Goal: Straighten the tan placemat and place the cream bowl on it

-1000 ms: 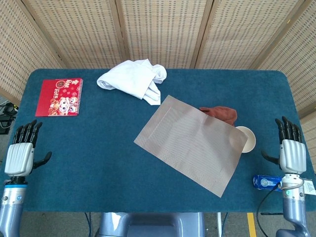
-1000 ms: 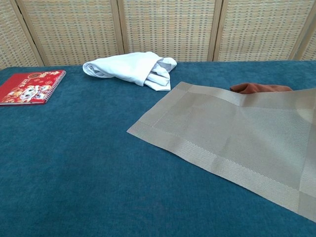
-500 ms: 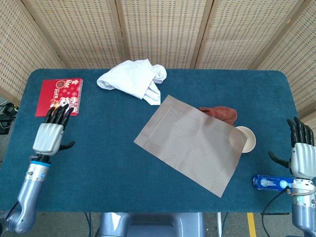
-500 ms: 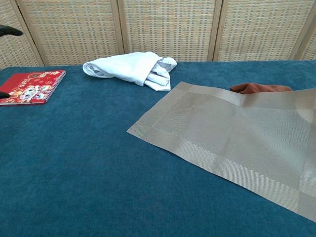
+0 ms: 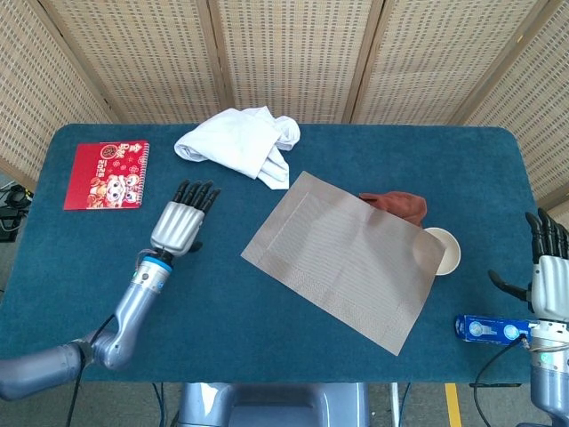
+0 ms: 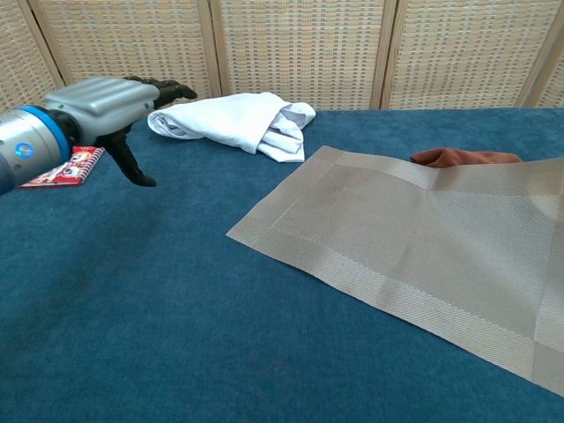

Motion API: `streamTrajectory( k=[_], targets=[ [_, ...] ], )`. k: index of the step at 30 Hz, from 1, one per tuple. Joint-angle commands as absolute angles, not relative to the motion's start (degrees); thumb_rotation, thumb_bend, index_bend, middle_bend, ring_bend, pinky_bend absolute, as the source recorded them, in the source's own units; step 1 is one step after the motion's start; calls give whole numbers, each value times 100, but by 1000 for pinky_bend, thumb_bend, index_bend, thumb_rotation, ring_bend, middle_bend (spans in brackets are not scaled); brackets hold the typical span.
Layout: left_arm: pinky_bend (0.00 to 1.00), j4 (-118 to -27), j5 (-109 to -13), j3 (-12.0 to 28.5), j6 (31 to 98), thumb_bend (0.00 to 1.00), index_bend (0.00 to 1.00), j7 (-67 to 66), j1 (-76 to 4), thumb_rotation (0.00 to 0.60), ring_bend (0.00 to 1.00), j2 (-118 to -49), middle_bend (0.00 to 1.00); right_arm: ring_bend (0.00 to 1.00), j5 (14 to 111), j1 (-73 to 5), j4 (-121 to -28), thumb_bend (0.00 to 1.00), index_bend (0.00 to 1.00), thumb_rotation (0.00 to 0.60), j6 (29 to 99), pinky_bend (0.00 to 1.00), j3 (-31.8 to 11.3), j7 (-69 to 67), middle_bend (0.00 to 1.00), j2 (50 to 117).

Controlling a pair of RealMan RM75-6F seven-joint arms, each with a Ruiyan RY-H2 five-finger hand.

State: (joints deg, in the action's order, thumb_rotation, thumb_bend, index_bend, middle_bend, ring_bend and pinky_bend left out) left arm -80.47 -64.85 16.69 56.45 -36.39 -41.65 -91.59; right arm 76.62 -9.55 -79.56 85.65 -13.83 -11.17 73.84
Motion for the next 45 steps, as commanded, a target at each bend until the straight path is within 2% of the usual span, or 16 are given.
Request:
streamTrajectory(
  k=[1, 13, 14, 16, 24, 39, 45],
  targets=[
    [0, -7794, -6274, 1623, 5495, 8, 0, -3863, -4396, 600, 0, -9420, 0, 0, 7662, -947, -7947, 294, 0, 600, 8567, 0, -1399, -1163, 0, 7369],
    [0, -6970, -5908, 1368, 5285, 11, 0, -4249, -4821, 600, 0, -10183, 0, 0, 7693, -935, -7923, 294, 0, 600, 8582, 0, -1416, -1257, 0, 7364],
    [0, -6913, -5878, 1358, 5289, 13, 0, -4277, -4855, 600, 0, -10251, 0, 0, 7860, -920, -7548, 293, 0, 600, 8652, 0, -1348, -1353, 0, 7345],
    [0, -6824, -5854, 1342, 5296, 14, 0, -4311, -4905, 600, 0, -10342, 0, 0, 7972, -1002, -7363, 293, 0, 600, 8639, 0, -1314, -1454, 0, 7539],
    [0, -6426, -5724, 1347, 5261, 15, 0, -4337, -5110, 600, 0, -10726, 0, 0, 7737, -1025, -7866, 294, 0, 600, 8558, 0, -1462, -1262, 0, 7440],
    [0, -5692, -5608, 1361, 5133, 27, 0, -4411, -5440, 600, 0, -11295, 0, 0, 7671, -1016, -8038, 294, 0, 600, 8500, 0, -1479, -1293, 0, 7412],
    [0, -5296, -5788, 1365, 5208, 198, 16, -4261, -5562, 600, 0, -11602, 0, 0, 7686, -1012, -8032, 293, 0, 600, 8517, 0, -1485, -1342, 0, 7416]
  ],
)
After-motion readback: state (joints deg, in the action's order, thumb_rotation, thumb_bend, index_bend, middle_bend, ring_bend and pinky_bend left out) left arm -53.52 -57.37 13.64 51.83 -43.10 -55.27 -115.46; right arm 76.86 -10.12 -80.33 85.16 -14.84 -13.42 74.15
